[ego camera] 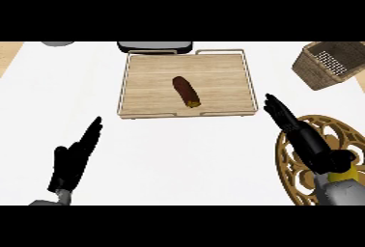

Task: Pick the lemon from the placemat and place it in the basket

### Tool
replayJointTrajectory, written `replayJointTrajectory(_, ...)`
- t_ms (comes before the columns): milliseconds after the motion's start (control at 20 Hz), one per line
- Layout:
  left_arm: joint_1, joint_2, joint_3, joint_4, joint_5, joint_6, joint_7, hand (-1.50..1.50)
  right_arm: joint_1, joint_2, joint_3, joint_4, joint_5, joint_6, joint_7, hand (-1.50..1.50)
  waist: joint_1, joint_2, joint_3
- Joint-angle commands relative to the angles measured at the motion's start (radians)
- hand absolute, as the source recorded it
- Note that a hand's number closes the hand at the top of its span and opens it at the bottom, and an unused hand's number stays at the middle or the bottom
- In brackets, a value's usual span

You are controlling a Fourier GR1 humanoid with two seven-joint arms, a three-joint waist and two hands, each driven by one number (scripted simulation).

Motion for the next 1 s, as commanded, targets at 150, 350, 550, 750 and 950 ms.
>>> replayJointTrajectory(150,-0.114,0.051,0.064,-0.080,0.003,-0.022,-0.071,0.00,0.082,-0.115,-0.289,0.019,-0.095,-0.125,0.030,1.50,-0.064,-0.029,0.018)
replayJointTrajectory(350,-0.147,0.065,0.045,-0.146,0.001,-0.068,-0.086,0.00,0.189,-0.127,-0.335,-0.085,-0.013,-0.153,-0.199,1.50,-0.038,-0.027,0.019)
replayJointTrajectory(550,-0.176,0.063,0.049,-0.181,-0.001,-0.076,-0.048,0.00,0.201,0.029,-0.230,-0.171,0.172,-0.438,-0.096,-1.50,-0.013,-0.023,0.018)
replayJointTrajectory(750,-0.155,0.064,0.045,-0.173,0.015,-0.107,-0.071,0.00,0.210,0.039,-0.159,-0.209,0.395,-0.657,0.123,-1.50,-0.007,-0.021,0.015)
replayJointTrajectory(950,-0.167,0.067,0.047,-0.190,0.004,-0.090,-0.041,0.00,0.244,-0.140,-0.238,-0.270,0.561,-0.697,0.364,-1.50,-0.024,-0.026,0.010)
